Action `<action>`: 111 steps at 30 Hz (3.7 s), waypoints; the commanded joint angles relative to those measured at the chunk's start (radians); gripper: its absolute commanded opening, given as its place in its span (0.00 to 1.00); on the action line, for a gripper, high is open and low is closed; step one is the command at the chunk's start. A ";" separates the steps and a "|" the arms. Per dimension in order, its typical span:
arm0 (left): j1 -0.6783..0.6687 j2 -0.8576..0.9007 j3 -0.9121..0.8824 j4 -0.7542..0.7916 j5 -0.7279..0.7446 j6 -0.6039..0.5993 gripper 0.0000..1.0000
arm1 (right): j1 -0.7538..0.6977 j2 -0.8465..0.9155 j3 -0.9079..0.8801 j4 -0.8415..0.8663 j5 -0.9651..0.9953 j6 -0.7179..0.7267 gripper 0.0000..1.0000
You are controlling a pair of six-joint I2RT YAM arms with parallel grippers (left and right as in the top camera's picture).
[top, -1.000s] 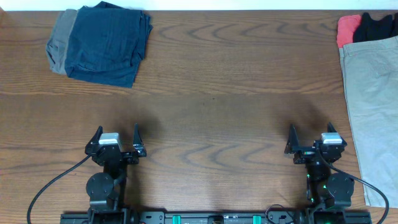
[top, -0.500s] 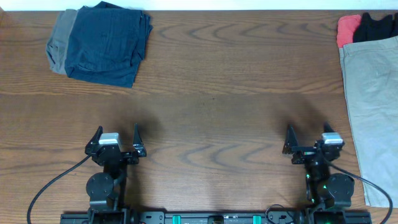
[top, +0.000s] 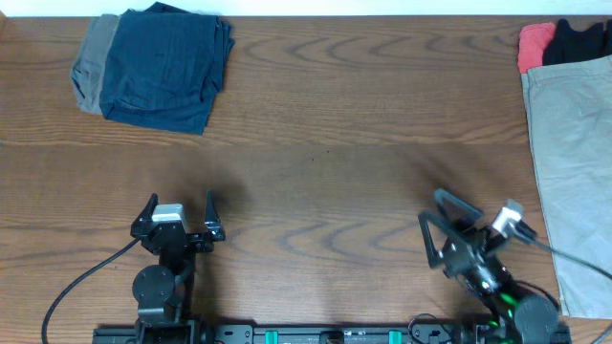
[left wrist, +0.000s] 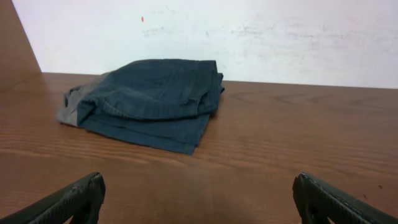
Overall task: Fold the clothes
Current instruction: 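Reach the right gripper to the right pile and grasp the khaki shorts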
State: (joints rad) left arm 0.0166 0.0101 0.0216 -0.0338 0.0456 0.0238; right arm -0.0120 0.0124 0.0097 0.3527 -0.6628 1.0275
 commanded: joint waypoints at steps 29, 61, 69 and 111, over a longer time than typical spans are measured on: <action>-0.004 -0.006 -0.018 -0.036 -0.012 0.006 0.98 | -0.061 1.627 1.634 -1.260 0.835 -0.956 0.99; -0.004 -0.006 -0.018 -0.036 -0.012 0.006 0.98 | -0.260 2.333 1.762 -1.025 1.279 -1.165 0.88; -0.004 -0.006 -0.018 -0.036 -0.012 0.006 0.98 | -0.260 2.340 1.764 -0.996 1.289 -1.163 0.54; -0.004 -0.006 -0.018 -0.036 -0.012 0.006 0.98 | -0.248 2.245 1.903 -1.186 1.265 -0.821 0.01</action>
State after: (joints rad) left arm 0.0166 0.0101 0.0219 -0.0341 0.0460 0.0242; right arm -0.2623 2.3318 1.8896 -0.8185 0.5518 0.1059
